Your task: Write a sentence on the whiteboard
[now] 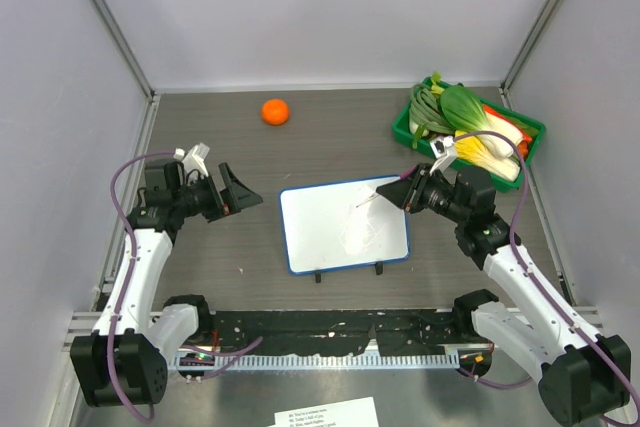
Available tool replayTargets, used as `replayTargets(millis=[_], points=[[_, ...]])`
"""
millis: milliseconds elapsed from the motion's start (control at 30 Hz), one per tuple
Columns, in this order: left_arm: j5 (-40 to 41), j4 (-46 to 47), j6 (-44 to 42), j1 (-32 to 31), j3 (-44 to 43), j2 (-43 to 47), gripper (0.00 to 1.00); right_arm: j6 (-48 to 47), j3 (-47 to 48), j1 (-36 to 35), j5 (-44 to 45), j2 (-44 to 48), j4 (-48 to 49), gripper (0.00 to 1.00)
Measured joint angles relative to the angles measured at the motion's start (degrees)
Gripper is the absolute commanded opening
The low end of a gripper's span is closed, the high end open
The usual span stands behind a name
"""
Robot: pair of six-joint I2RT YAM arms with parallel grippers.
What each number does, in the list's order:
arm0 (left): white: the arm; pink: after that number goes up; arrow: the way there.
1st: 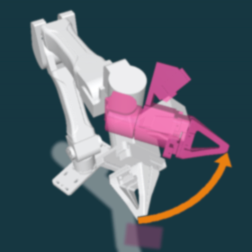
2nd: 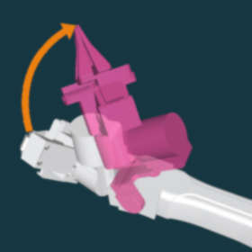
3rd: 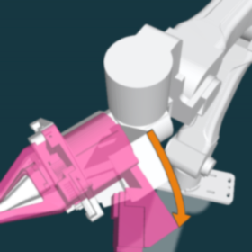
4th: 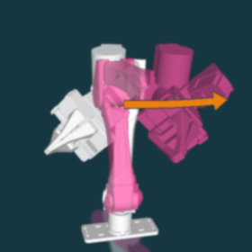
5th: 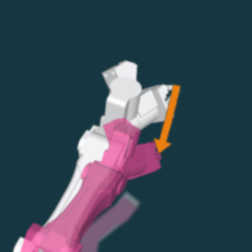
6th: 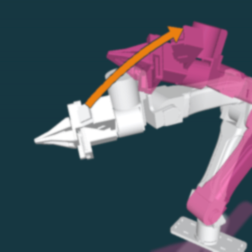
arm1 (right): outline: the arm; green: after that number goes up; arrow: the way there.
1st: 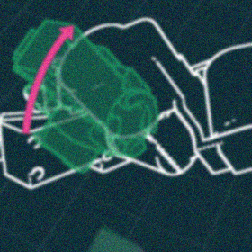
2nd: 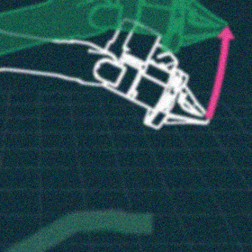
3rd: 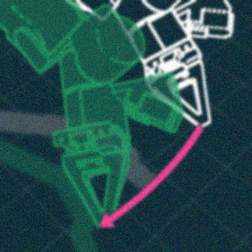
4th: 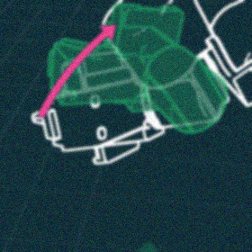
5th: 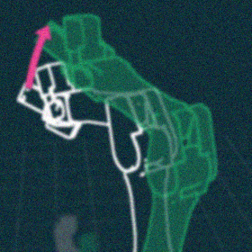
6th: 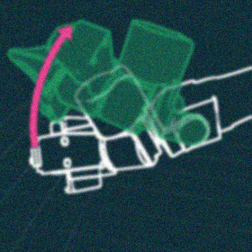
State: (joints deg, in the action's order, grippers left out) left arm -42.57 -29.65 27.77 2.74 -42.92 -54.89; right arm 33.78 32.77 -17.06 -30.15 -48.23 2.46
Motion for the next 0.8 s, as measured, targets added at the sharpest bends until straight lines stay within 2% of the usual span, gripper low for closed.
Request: replayTargets(millis=[800], points=[[-1.3, 0.7, 0.2, 0.0, 0.5, 0.3, 1.0, 0.3, 0.0, 0.0, 0.0, 0.7, 0.1, 0.01]])
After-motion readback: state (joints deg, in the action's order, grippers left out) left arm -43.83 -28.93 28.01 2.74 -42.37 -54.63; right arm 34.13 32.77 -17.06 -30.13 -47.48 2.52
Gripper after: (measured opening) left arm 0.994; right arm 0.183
